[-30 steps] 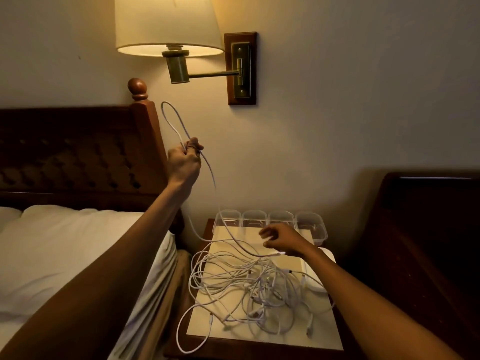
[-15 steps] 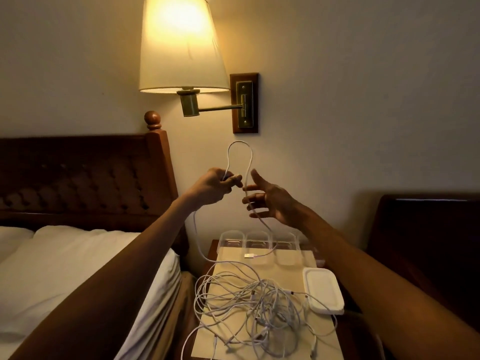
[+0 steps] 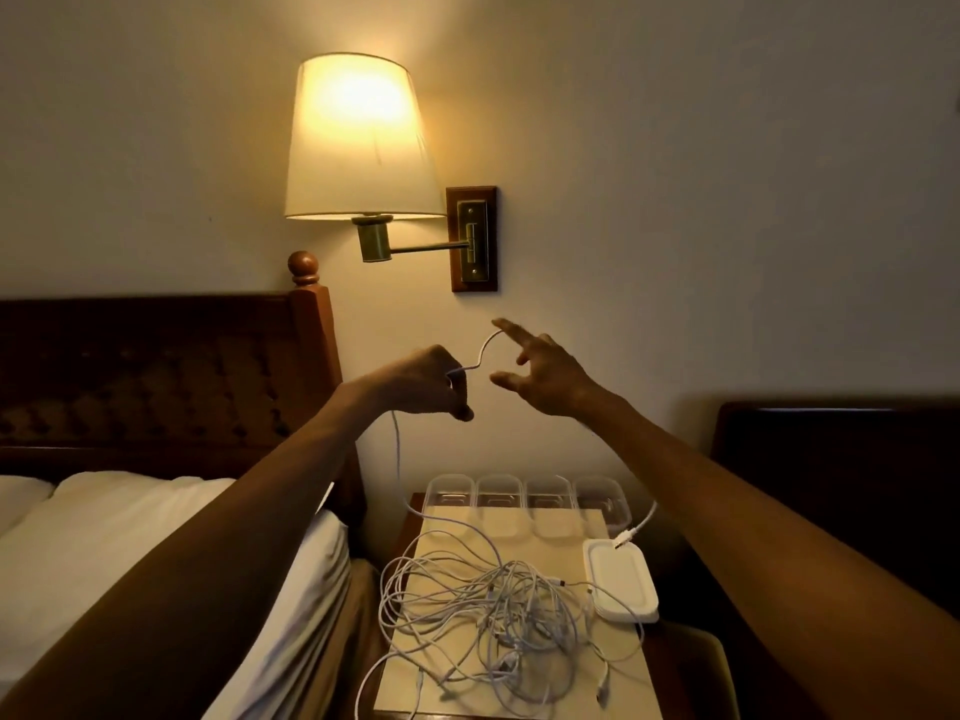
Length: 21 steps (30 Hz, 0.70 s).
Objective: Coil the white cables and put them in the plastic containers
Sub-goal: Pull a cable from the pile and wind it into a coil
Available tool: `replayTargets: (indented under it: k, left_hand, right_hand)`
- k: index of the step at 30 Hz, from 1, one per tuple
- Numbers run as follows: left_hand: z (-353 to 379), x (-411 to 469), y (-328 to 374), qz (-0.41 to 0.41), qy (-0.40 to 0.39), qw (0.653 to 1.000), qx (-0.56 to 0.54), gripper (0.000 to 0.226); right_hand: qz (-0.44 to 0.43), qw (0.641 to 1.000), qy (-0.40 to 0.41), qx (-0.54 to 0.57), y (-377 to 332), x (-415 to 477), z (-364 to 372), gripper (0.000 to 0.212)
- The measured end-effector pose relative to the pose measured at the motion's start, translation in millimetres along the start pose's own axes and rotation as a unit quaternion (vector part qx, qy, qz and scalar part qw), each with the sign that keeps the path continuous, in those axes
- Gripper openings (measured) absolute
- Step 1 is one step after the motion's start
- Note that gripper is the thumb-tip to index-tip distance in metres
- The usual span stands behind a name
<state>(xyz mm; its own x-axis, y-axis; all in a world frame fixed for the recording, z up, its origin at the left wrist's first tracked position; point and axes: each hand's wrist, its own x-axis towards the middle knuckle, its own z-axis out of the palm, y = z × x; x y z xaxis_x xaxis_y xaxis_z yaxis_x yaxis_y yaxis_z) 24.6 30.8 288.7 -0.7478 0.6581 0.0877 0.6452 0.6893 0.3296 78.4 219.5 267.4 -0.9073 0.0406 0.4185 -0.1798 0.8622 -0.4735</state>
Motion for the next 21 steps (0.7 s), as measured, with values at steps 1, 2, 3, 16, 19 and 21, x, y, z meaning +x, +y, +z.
replayTargets:
  k: [1, 2, 3, 16, 19, 21]
  left_hand:
    - [-1.4, 0.0, 3.1, 0.003, 0.002, 1.0, 0.014, 0.016]
    - [-2.6, -0.2, 5.1, 0.008, 0.005, 1.0, 0.026, 0.017]
    - [-3.6, -1.0, 7.1, 0.012, 0.009, 0.999, 0.038, 0.018]
    - [-9.3, -19.4, -26.5, 0.044, 0.096, 0.986, -0.128, 0.019]
    - [8.7, -28.6, -41.8, -0.009, 0.047, 0.985, -0.166, 0.022]
    - [19.9, -30.3, -48.0, -0.045, 0.019, 0.983, -0.177, 0.023]
  right_hand:
    - [-0.008, 0.999, -0.006, -0.035, -0.8, 0.9, 0.6, 0.068]
    - [-0.015, 0.998, -0.016, -0.059, -1.8, 0.6, 1.0, 0.061]
    - [-0.02, 0.997, -0.025, -0.069, -2.0, 0.0, 1.9, 0.053]
    - [-0.012, 0.989, 0.147, 0.012, 17.8, -2.9, -33.6, 0.017]
    - [0.107, 0.955, 0.263, 0.082, 34.4, 6.6, -55.9, 0.024]
    - [0.173, 0.943, 0.268, 0.093, 43.9, 7.6, -63.6, 0.033]
